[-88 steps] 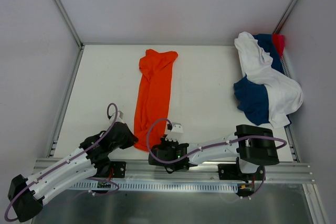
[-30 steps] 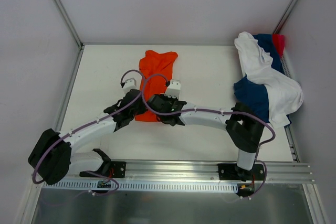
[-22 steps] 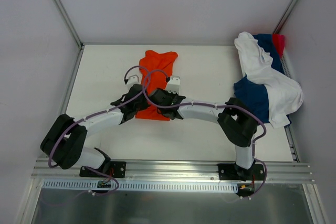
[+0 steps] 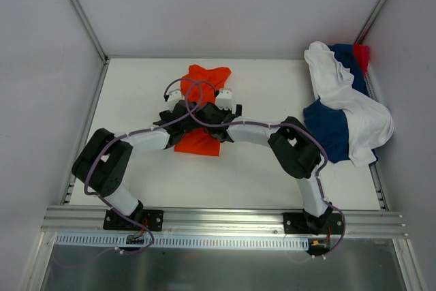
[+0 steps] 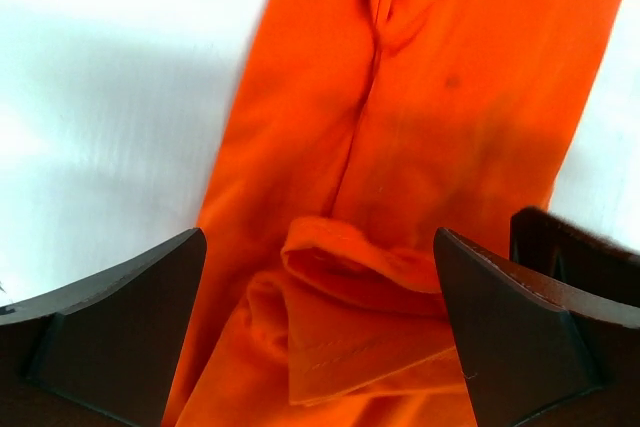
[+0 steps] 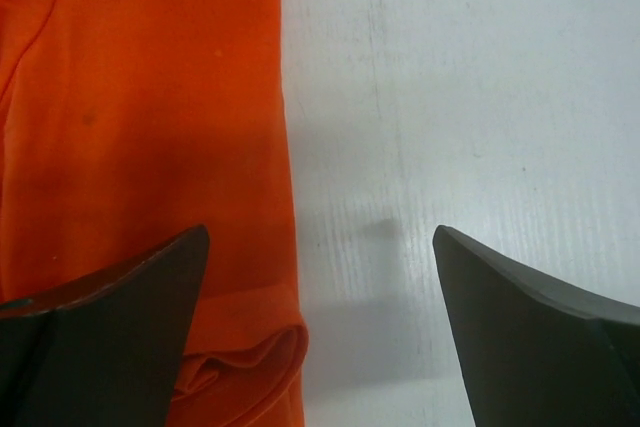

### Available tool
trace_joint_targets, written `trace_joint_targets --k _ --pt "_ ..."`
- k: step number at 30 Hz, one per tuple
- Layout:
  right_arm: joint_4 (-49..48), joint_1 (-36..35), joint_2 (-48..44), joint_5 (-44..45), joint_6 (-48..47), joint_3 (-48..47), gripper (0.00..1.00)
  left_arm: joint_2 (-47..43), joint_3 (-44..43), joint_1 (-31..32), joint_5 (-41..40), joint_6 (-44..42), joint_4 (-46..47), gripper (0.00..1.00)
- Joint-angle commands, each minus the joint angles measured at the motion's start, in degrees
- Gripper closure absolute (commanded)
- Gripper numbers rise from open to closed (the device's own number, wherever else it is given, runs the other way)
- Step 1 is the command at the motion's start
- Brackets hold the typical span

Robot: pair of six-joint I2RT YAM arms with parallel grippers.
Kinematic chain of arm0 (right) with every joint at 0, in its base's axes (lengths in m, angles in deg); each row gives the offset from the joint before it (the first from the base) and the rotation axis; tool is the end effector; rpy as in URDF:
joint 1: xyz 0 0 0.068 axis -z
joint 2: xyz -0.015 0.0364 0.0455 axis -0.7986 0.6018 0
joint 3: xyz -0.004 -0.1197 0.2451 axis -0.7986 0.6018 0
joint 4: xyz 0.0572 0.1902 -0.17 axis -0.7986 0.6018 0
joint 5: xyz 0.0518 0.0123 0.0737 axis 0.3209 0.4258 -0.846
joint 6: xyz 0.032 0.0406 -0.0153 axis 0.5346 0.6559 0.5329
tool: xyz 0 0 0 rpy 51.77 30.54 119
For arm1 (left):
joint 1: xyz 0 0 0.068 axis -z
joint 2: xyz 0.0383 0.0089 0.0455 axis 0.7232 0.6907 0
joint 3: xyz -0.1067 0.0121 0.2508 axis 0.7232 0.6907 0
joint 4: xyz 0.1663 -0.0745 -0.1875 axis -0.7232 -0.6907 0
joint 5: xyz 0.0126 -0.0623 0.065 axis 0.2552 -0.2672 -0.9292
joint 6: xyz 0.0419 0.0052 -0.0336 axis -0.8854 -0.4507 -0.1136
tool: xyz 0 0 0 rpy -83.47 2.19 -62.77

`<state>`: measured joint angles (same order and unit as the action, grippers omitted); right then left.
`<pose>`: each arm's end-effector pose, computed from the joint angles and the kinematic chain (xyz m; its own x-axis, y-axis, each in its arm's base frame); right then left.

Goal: Fold and stack the t-shirts
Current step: Fold the folded rectangular tshirt in 1/3 of the way

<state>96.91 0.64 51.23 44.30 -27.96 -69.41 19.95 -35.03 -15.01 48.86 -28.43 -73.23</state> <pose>0.2938 0.3388 0.1684 -0.5045 -0.1934 -0.8415 -0.0444 0.9791 -0.1984 0.2855 -0.1573 0.1768 -0.5254 -0.3519 -0.7746 -0.1559 0.9348 -0.3190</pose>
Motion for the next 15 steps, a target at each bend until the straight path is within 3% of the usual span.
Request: trace_joint_targets --k 1,9,13,14,15 --pt "-1.5 -0.1 -2.7 5.0 -5.1 -2.6 0.0 -0.2 -4.2 -0.5 -5.3 -4.0 2.4 0.01" --pt "-2.8 1.2 -13.3 11.2 -19.3 -5.7 0.0 -8.1 -15.8 -1.8 -8.7 -16.0 -1.4 0.01" --pt "-2.2 0.8 -24.1 8.9 -20.5 -0.2 0.0 -18.1 -14.6 -1.8 -7.3 -19.1 -2.9 0.01" --pt "-0.8 0.7 -25.6 7.4 -19.7 0.9 0.03 -19.6 -13.1 -1.8 -6.9 -18.7 -4.6 0.01" --pt "0.0 0.0 -28.2 4.4 -18.6 1.9 0.12 -21.4 -12.0 -1.8 -6.6 -17.8 -5.6 0.01"
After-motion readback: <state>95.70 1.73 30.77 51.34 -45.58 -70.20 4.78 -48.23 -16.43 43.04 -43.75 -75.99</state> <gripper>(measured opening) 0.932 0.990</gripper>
